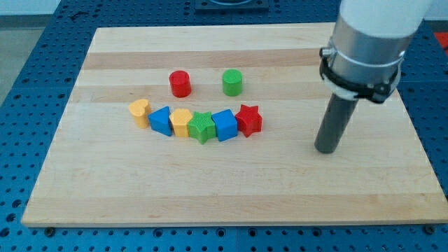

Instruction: Point your arm towards center

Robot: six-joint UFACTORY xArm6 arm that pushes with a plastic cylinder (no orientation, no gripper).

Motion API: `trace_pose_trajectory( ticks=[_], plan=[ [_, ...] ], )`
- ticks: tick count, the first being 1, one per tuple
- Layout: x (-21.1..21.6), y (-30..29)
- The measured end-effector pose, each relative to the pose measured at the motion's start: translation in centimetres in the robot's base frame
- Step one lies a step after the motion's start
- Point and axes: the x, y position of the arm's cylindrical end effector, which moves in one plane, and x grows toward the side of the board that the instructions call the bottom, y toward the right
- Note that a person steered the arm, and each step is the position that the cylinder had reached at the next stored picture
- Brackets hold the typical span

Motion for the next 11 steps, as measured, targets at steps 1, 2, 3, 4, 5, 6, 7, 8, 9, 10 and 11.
trace_pose_trajectory(
  ticks=[1,2,3,4,5,6,7,8,9,10,11],
  plan=[
    [-4.6,1.0],
    [-8.8,1.0],
    [-10.6,-2.1],
    [-11.2,-5.6],
    [-11.8,-8.3],
    [-11.9,-9.7],
    [-11.9,-9.7],
    [-12.6,-9.7],
    [-12.9,-9.7],
    [-13.2,-14.9],
    [-13.2,-21.6]
  ],
)
